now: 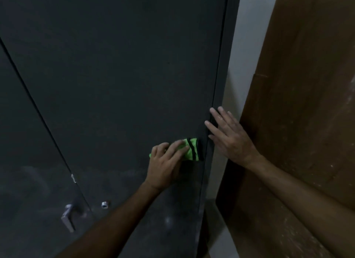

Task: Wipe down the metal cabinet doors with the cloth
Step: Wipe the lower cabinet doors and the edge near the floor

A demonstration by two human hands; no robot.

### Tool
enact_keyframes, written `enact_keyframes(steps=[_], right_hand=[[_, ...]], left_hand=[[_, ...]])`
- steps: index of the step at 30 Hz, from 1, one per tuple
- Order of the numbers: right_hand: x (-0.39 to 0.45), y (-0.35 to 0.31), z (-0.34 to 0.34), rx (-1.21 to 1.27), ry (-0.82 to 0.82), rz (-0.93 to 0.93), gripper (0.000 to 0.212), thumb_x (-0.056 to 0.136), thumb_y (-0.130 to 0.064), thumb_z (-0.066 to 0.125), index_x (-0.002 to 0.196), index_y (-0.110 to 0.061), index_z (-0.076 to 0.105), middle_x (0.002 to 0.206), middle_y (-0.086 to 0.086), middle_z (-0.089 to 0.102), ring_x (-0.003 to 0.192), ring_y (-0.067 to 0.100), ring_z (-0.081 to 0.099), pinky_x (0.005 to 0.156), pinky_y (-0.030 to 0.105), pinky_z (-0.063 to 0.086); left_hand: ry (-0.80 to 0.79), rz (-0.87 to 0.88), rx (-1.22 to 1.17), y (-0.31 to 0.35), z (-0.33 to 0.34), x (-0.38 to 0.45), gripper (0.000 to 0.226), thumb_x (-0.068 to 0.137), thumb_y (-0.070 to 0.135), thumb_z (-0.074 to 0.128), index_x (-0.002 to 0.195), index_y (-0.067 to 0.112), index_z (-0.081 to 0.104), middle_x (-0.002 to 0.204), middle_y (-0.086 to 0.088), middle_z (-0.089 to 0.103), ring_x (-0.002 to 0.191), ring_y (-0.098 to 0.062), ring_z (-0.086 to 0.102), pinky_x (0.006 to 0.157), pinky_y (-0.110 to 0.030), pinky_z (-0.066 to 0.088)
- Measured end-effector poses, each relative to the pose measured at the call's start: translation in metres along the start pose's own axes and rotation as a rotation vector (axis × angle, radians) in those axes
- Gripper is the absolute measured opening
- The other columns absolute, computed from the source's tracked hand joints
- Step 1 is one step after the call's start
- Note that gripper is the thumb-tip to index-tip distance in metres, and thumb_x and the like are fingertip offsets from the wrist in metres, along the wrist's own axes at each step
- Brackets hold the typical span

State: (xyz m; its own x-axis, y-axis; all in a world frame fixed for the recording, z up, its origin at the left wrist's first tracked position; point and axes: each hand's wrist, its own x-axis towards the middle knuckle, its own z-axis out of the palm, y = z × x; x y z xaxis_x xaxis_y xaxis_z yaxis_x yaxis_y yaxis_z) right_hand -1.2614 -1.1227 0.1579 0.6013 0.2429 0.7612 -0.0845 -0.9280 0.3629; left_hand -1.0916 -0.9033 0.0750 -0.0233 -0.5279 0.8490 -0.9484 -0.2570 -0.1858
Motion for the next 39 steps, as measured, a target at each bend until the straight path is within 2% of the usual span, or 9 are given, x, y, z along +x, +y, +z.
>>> enact_keyframes(steps=[6, 11, 13, 18, 20, 24, 30, 36, 39], right_hand=[[0.001, 0.007, -0.003, 0.037, -0.009, -0.064, 0.045, 0.104, -0.021, 0.061, 0.146, -0.007, 0.054, 0.163, 0.020, 0.031, 0.154, 0.037, 0.026, 0.119, 0.059, 0.033], [-0.002, 0.019, -0.004, 0.074, 0.018, -0.099, 0.052, 0.097, 0.003, 0.059, 0.147, -0.007, 0.053, 0.162, 0.017, 0.035, 0.153, 0.035, 0.029, 0.118, 0.060, 0.032], [-0.001, 0.020, -0.004, 0.090, 0.026, -0.096, 0.053, 0.096, 0.008, 0.056, 0.147, -0.007, 0.053, 0.161, 0.018, 0.037, 0.152, 0.035, 0.031, 0.118, 0.060, 0.033], [0.001, 0.020, -0.005, 0.115, 0.022, -0.106, 0.049, 0.099, 0.009, 0.044, 0.145, -0.006, 0.055, 0.157, 0.019, 0.042, 0.148, 0.038, 0.036, 0.114, 0.063, 0.036], [0.002, 0.021, -0.006, 0.107, 0.024, -0.117, 0.051, 0.096, 0.010, 0.047, 0.144, -0.006, 0.056, 0.156, 0.019, 0.043, 0.147, 0.039, 0.038, 0.114, 0.063, 0.037], [0.005, 0.021, -0.010, 0.094, 0.045, -0.107, 0.050, 0.093, 0.010, 0.053, 0.140, -0.005, 0.060, 0.152, 0.020, 0.049, 0.142, 0.040, 0.043, 0.111, 0.065, 0.040], [0.004, 0.020, -0.009, 0.087, 0.057, -0.110, 0.043, 0.103, 0.004, 0.041, 0.139, -0.007, 0.062, 0.150, 0.018, 0.051, 0.140, 0.039, 0.047, 0.109, 0.067, 0.040], [0.000, 0.022, 0.000, 0.088, 0.083, -0.095, 0.054, 0.092, 0.009, 0.062, 0.143, -0.009, 0.058, 0.155, 0.016, 0.046, 0.146, 0.035, 0.039, 0.117, 0.064, 0.032], [0.002, 0.021, -0.002, 0.101, 0.078, -0.090, 0.047, 0.097, 0.006, 0.054, 0.142, -0.009, 0.059, 0.153, 0.017, 0.049, 0.144, 0.036, 0.043, 0.115, 0.065, 0.034]], left_hand=[[-0.231, 0.541, 0.175, 0.013, 0.008, 0.011, 0.042, 0.095, 0.028, 0.048, 0.126, 0.030, 0.076, 0.139, 0.004, 0.068, 0.106, -0.022, 0.054, 0.083, -0.034, 0.050], [-0.059, -0.051, 0.075, 0.040, 0.018, 0.007, 0.046, 0.095, 0.034, 0.060, 0.140, 0.028, 0.060, 0.150, 0.002, 0.052, 0.109, -0.027, 0.048, 0.087, -0.039, 0.037], [-0.018, -0.148, 0.035, 0.050, 0.026, 0.009, 0.048, 0.093, 0.034, 0.064, 0.140, 0.028, 0.057, 0.150, 0.001, 0.050, 0.110, -0.027, 0.047, 0.088, -0.039, 0.037], [-0.279, 0.507, 0.158, 0.040, 0.031, 0.005, 0.045, 0.085, 0.034, 0.072, 0.130, 0.029, 0.073, 0.141, -0.002, 0.063, 0.107, -0.025, 0.046, 0.086, -0.037, 0.038], [-0.219, 0.441, 0.172, 0.033, 0.033, 0.012, 0.048, 0.088, 0.035, 0.067, 0.136, 0.029, 0.066, 0.142, -0.004, 0.055, 0.107, -0.026, 0.046, 0.086, -0.038, 0.038], [0.011, -0.072, 0.055, 0.050, 0.038, 0.019, 0.050, 0.094, 0.034, 0.063, 0.143, 0.028, 0.054, 0.140, -0.005, 0.048, 0.108, -0.028, 0.047, 0.087, -0.040, 0.037], [-0.181, 0.346, 0.122, 0.053, 0.040, 0.007, 0.048, 0.091, 0.030, 0.064, 0.139, 0.026, 0.065, 0.134, -0.006, 0.056, 0.104, -0.027, 0.049, 0.082, -0.039, 0.041], [0.032, -0.112, 0.073, 0.062, 0.040, 0.011, 0.051, 0.092, 0.038, 0.065, 0.142, 0.031, 0.054, 0.141, -0.001, 0.050, 0.109, -0.029, 0.046, 0.087, -0.041, 0.037], [-0.132, 0.176, 0.094, 0.065, 0.044, -0.004, 0.047, 0.093, 0.033, 0.056, 0.140, 0.030, 0.060, 0.138, -0.003, 0.047, 0.106, -0.028, 0.046, 0.084, -0.040, 0.038]])
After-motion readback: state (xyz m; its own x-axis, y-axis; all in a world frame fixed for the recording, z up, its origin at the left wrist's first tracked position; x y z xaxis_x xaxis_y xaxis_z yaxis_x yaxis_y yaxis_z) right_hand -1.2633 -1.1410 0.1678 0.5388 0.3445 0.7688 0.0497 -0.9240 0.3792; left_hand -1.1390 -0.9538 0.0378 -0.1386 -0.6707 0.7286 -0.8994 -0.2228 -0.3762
